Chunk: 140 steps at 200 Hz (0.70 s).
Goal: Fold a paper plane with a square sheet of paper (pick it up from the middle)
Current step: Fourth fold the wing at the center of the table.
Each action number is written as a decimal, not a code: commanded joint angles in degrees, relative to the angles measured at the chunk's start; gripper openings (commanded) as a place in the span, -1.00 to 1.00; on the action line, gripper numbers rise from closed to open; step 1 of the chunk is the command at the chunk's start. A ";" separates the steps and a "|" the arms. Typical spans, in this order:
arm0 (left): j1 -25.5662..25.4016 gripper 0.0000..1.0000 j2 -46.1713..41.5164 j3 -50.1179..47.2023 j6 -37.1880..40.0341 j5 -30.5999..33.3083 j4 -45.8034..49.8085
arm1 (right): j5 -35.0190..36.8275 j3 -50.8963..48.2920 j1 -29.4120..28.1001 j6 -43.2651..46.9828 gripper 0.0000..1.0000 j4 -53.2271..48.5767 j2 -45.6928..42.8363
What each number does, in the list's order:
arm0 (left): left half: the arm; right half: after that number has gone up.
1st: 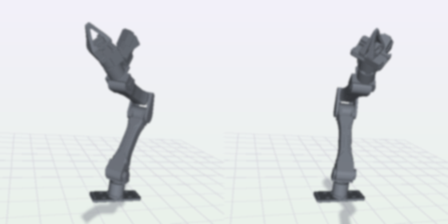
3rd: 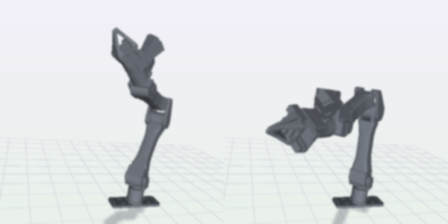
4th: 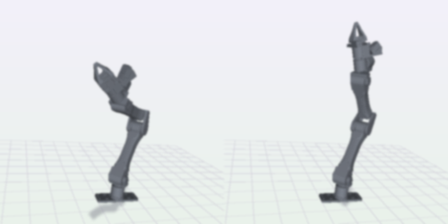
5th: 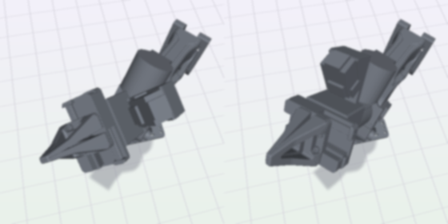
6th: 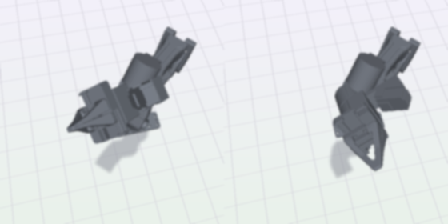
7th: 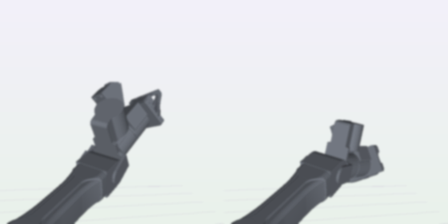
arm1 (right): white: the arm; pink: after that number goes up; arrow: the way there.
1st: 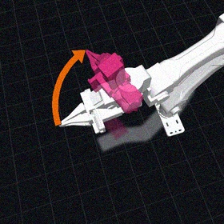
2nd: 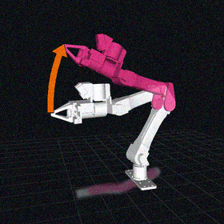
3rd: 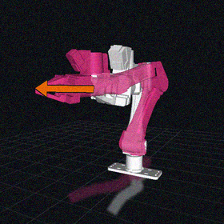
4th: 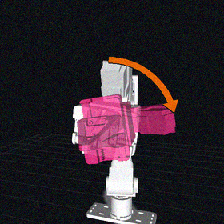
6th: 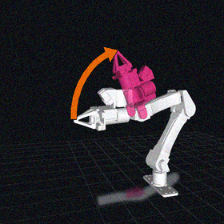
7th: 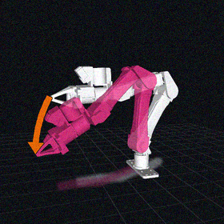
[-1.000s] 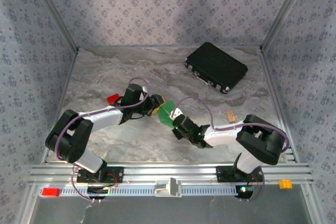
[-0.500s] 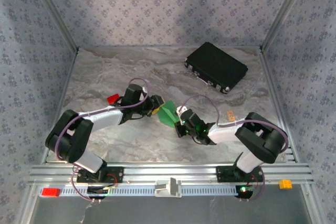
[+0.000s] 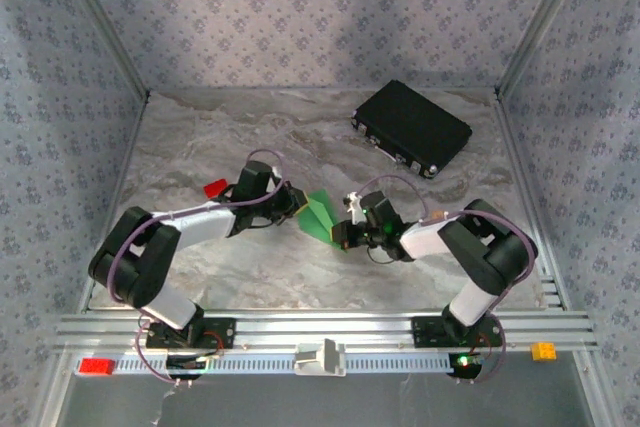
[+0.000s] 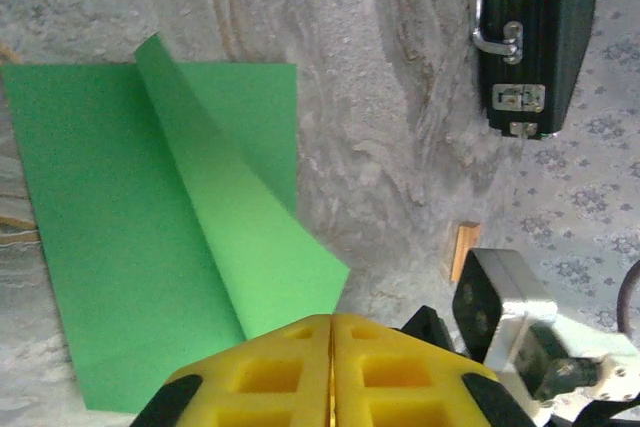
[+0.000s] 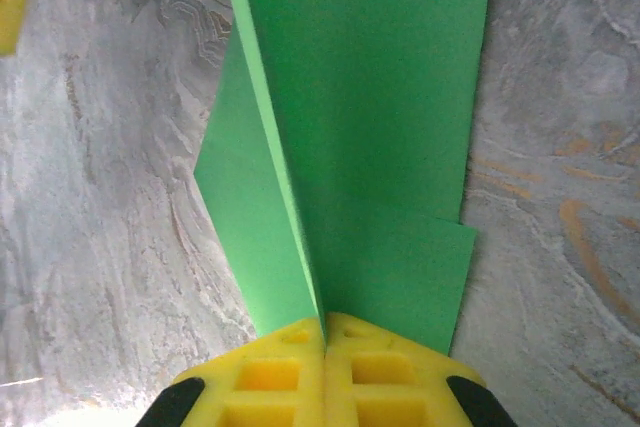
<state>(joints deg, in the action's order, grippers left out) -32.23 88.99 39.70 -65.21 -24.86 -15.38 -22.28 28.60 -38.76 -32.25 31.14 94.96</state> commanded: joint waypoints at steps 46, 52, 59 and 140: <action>-1.35 -0.92 5.18 2.59 -0.29 -3.59 -5.23 | -6.48 -1.97 2.72 -9.12 -0.89 5.95 3.11; -1.64 -0.93 5.80 2.82 -0.34 -3.79 -5.60 | -6.46 -2.04 2.91 -9.39 -0.89 6.06 3.20; -1.85 -0.93 6.35 3.27 -0.29 -3.87 -5.94 | -6.70 -2.14 3.11 -9.81 -0.89 6.06 3.25; -2.58 -0.98 14.19 5.56 -0.92 -3.98 -11.03 | -9.71 -0.92 4.92 -13.56 -0.89 4.12 6.02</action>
<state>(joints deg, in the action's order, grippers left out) -34.52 101.01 43.48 -66.06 -27.86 -23.94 -31.35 27.31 -34.17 -44.05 39.11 98.91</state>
